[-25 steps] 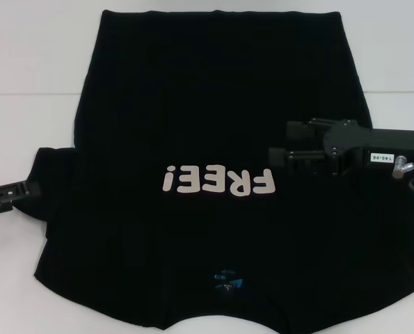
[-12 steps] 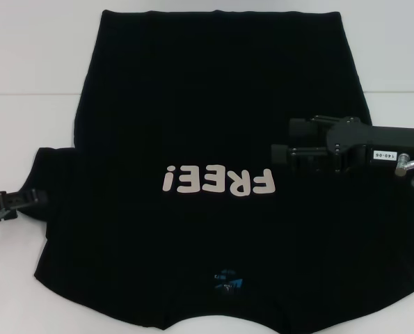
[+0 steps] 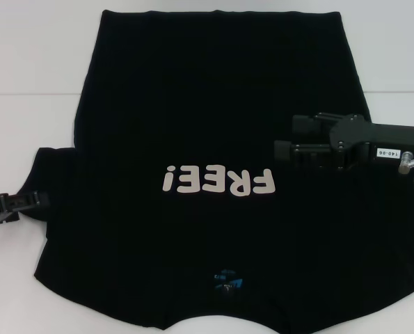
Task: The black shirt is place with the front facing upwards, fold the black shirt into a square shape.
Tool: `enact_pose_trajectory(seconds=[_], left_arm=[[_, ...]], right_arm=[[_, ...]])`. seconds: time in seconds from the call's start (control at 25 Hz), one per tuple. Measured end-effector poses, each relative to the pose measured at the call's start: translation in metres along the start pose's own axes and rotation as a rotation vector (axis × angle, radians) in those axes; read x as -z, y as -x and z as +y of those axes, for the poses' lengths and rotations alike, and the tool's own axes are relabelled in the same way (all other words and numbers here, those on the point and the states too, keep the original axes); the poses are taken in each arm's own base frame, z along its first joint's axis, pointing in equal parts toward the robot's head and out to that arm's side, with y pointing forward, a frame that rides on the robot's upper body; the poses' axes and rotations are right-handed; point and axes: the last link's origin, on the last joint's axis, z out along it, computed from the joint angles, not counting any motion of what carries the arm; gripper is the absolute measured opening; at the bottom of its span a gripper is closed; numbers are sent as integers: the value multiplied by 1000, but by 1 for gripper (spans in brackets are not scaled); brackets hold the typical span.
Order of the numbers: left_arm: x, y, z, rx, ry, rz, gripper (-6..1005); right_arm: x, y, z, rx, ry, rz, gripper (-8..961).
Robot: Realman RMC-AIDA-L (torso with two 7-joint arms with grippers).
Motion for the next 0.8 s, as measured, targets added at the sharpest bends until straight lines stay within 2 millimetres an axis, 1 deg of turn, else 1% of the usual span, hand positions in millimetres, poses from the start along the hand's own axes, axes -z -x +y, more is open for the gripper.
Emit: enact_pose_trajectory(seconds=[0.56, 0.8], left_arm=[[0, 1, 2, -1, 13, -10, 931], [-1, -4, 5, -12, 20, -9, 931]], right_arm=[[0, 2, 0, 2, -2, -7, 921], [0, 3, -1, 5, -2, -10, 921]])
